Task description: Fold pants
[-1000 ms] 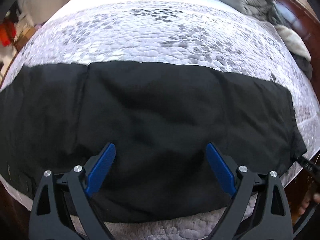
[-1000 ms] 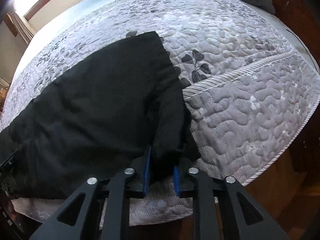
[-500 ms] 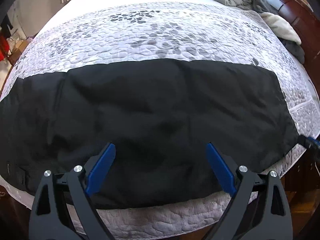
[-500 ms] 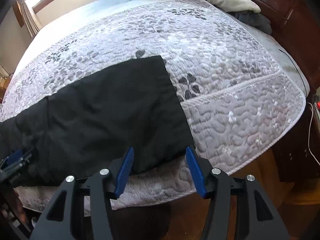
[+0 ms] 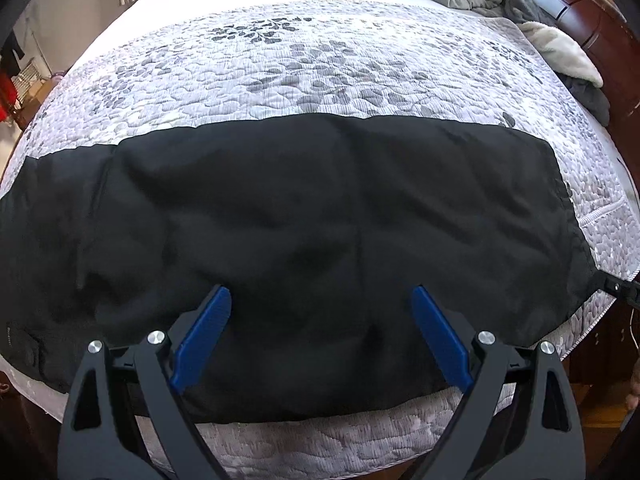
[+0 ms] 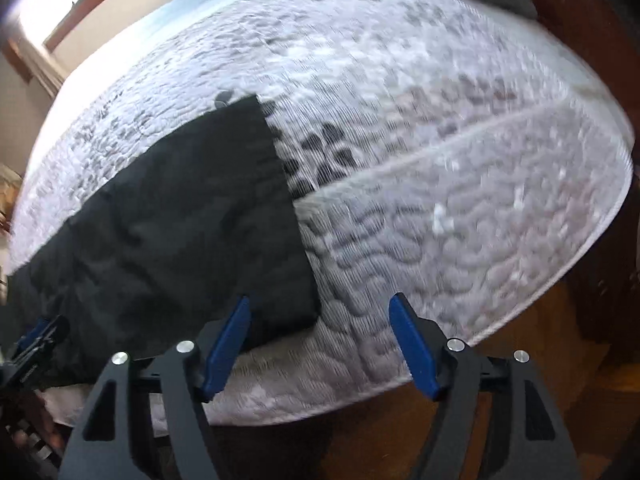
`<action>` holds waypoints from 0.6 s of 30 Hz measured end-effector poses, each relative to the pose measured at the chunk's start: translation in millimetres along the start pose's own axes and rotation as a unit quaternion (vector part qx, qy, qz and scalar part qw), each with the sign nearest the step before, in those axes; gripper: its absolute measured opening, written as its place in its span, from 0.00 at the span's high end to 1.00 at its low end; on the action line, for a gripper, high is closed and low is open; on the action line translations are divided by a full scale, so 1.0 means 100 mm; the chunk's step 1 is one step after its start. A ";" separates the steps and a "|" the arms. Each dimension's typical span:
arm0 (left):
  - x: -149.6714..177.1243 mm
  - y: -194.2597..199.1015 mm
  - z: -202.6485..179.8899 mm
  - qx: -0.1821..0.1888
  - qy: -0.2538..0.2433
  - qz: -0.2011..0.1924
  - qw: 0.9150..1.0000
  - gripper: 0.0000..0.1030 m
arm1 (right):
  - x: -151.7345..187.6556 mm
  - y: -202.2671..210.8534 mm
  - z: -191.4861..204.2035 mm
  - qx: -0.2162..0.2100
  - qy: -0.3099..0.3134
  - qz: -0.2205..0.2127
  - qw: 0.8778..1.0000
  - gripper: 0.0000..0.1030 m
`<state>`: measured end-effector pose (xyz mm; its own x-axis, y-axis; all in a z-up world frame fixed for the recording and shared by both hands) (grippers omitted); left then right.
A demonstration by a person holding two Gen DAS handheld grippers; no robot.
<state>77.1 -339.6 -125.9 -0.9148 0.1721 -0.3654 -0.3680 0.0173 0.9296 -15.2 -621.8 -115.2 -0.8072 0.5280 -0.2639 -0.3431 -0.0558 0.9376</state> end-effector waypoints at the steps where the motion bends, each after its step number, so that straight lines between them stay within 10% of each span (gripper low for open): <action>1: 0.01 0.00 -0.03 0.000 -0.002 -0.001 1.000 0.11 | 0.05 -0.01 -0.05 -0.012 -0.007 0.004 1.000 0.30; 11: 0.03 -0.03 -0.26 0.003 -0.020 0.001 1.000 0.11 | 0.22 -0.23 0.03 -0.092 -0.053 0.018 0.994 0.30; 18: 0.00 -0.05 -0.27 -0.009 -0.015 -0.001 1.000 0.11 | 0.03 -0.35 0.23 -0.062 -0.023 0.026 0.997 0.38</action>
<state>74.1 -366.2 -131.6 -0.9090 0.2008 -0.3652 -0.3727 0.0005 0.9279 4.9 -598.8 -143.7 -0.8037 0.5597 -0.2020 -0.3597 -0.1867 0.9142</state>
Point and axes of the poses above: each gripper's, at about its wrist camera, not at the fingertips, and y roughly against the way its jaws point, z to its left, x to its underside, the point moved 3 cm from there along -y, roughly the way its jaws point, and after that the axes turned 6 degrees about -x, right-handed, at the moved point
